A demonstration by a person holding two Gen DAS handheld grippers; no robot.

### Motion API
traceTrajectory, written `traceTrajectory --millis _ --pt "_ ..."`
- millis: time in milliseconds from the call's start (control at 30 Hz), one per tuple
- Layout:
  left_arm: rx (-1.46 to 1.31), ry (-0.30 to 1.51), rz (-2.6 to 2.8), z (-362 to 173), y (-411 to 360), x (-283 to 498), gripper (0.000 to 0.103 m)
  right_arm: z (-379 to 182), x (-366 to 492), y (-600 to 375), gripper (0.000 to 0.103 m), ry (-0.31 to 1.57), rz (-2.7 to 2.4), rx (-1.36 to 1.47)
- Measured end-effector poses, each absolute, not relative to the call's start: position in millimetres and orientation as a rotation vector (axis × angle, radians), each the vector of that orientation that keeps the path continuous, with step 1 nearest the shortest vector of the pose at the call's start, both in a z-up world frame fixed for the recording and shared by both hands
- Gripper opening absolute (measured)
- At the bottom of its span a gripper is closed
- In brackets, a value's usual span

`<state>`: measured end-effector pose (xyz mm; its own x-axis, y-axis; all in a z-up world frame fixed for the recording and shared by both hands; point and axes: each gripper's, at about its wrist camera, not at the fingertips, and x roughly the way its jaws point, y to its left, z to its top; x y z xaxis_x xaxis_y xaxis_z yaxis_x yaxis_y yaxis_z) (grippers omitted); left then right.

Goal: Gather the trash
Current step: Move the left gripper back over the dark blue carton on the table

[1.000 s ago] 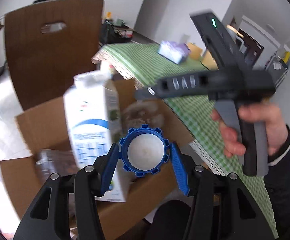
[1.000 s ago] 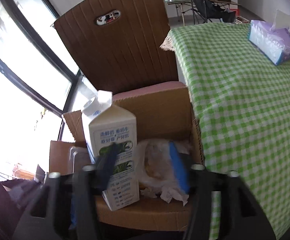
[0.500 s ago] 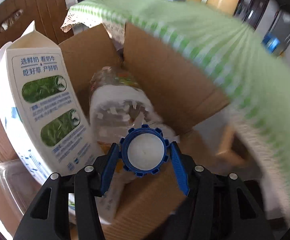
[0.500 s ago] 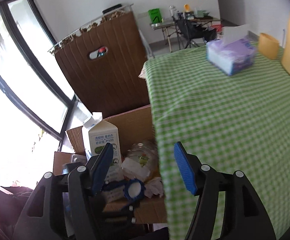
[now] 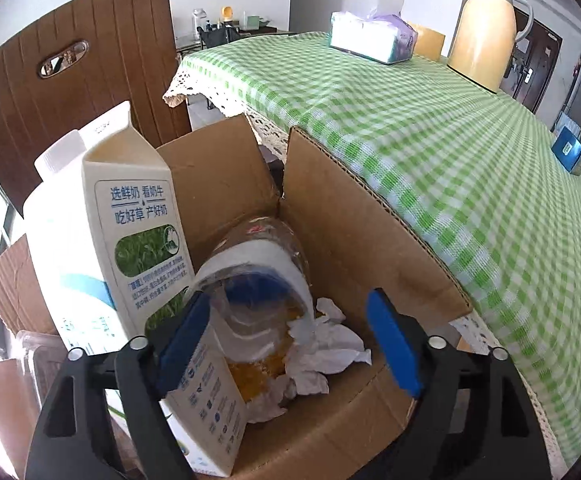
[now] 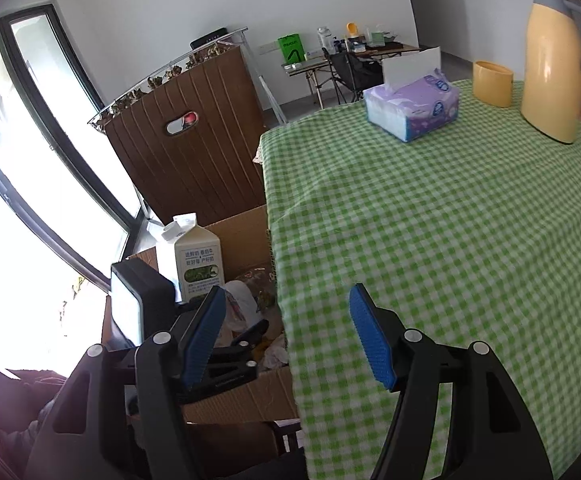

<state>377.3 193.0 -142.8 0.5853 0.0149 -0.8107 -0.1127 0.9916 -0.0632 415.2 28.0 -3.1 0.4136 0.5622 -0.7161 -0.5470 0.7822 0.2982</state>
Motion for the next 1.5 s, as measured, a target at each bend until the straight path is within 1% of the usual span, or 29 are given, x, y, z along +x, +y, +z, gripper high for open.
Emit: traceTrajectory --millis 133,267,500,667,767,867,933,1133,1233,1500 --pt "-0.173 0.888 0.033 -124 204 359 0.085 0 410 7 0.062 0.893 0.681 0.039" --pt "-0.24 0.813 0.013 -92 222 327 0.087 -1 412 -12 0.062 0.896 0.663 0.062" --pt "-0.242 0.699 0.109 -40 245 301 0.088 -8 408 -38 0.062 0.914 0.641 0.107" --pt "-0.247 0.678 0.14 -26 250 293 0.088 -7 403 -48 0.062 0.907 0.647 0.128" --pt "-0.237 0.671 0.126 -19 241 294 0.088 -3 403 -63 0.062 0.889 0.633 0.158" --pt "-0.213 0.652 0.083 -10 218 300 0.088 3 402 -89 0.062 0.856 0.583 0.179" --pt "-0.189 0.638 0.045 -6 200 309 0.09 5 404 -115 0.062 0.843 0.536 0.208" --pt "-0.142 0.611 -0.118 11 125 352 0.092 7 412 -211 0.062 0.811 0.354 0.295" --pt "-0.115 0.593 -0.226 14 76 378 0.096 8 416 -256 0.062 0.793 0.269 0.338" --pt "0.141 0.582 -0.581 -6 -86 454 0.096 -4 435 -368 0.062 0.767 0.099 0.452"
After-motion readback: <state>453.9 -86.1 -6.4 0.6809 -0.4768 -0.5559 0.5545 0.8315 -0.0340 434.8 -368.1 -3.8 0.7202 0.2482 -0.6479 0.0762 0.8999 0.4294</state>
